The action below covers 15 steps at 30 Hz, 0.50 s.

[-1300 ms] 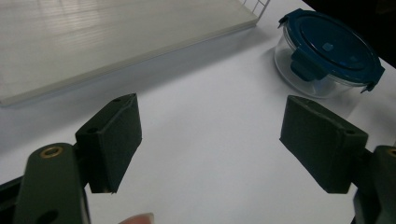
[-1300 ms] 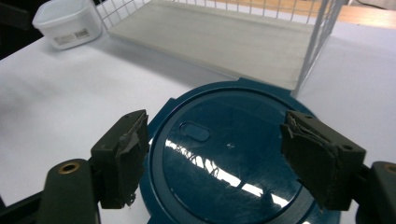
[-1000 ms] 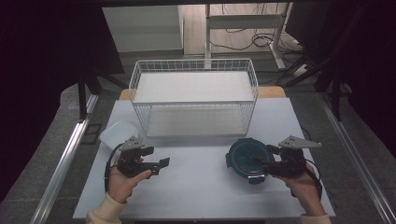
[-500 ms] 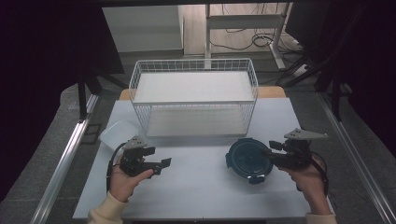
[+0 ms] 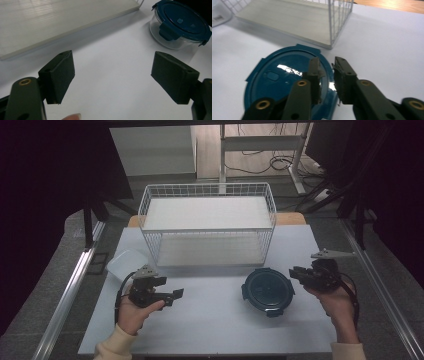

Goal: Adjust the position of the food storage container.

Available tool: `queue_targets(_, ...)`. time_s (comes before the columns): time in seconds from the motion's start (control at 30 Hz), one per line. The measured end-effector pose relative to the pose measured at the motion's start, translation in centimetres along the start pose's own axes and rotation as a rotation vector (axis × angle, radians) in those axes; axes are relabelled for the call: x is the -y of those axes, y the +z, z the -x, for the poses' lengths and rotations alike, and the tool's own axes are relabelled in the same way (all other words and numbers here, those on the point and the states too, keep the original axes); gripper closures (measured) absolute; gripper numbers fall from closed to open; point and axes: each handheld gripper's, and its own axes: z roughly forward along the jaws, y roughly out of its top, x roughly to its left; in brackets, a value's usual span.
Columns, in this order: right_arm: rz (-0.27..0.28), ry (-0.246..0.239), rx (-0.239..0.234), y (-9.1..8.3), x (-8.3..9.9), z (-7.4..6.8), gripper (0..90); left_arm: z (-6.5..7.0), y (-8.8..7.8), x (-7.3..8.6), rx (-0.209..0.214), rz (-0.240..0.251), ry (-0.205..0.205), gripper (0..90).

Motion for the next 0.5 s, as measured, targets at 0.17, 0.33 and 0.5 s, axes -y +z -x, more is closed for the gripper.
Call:
queue_targets(0.17, -0.027, -0.007, 0.027, 0.5, 0.0, 0.7, 82.7, 0.0, 0.1, 0.0, -0.001, -0.005, 0.0, 18.5)
queue_targets(0.33, -0.082, -0.003, 0.05, 1.8, 0.1, 1.7, 88.3, 0.0, 0.3, 0.2, -0.002, -0.014, -0.003, 18.4)
queue_targets(0.5, -0.128, 0.004, 0.072, 2.7, 0.6, 2.3, 88.7, 0.0, 0.3, 0.2, 0.0, -0.019, 0.0, 18.5)
